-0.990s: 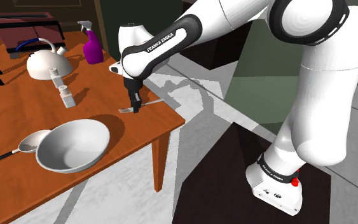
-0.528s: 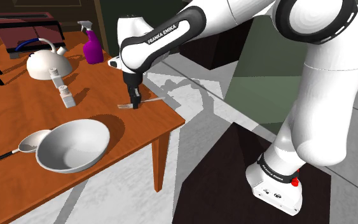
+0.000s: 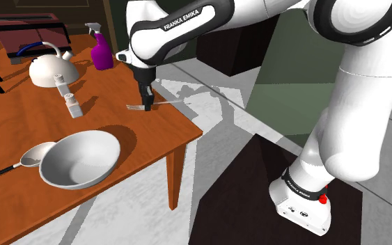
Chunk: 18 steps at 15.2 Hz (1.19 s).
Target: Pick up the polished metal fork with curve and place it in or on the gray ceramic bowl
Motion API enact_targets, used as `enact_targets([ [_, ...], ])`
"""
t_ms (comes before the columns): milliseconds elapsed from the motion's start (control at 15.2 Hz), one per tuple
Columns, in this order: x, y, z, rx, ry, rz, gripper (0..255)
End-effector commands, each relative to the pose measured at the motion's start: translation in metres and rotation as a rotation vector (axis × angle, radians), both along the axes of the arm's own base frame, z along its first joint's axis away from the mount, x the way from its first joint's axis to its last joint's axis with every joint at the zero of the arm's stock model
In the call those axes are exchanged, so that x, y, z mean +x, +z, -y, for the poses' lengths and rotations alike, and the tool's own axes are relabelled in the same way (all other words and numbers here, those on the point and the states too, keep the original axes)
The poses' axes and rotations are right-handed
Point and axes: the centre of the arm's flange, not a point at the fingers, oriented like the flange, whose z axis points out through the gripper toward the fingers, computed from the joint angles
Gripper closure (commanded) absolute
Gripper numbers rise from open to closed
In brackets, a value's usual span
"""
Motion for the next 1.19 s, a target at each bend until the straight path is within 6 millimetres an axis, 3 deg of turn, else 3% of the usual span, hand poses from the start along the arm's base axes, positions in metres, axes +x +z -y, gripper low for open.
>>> enact_targets([
  [0,0.001,0.010,0.000,0.000,0.000,0.000,255],
  [990,0.001,0.086,0.000,0.000,0.000,0.000,255],
  [1122,-0.006,0.087,-0.025,0.000,0.000,0.000,255],
])
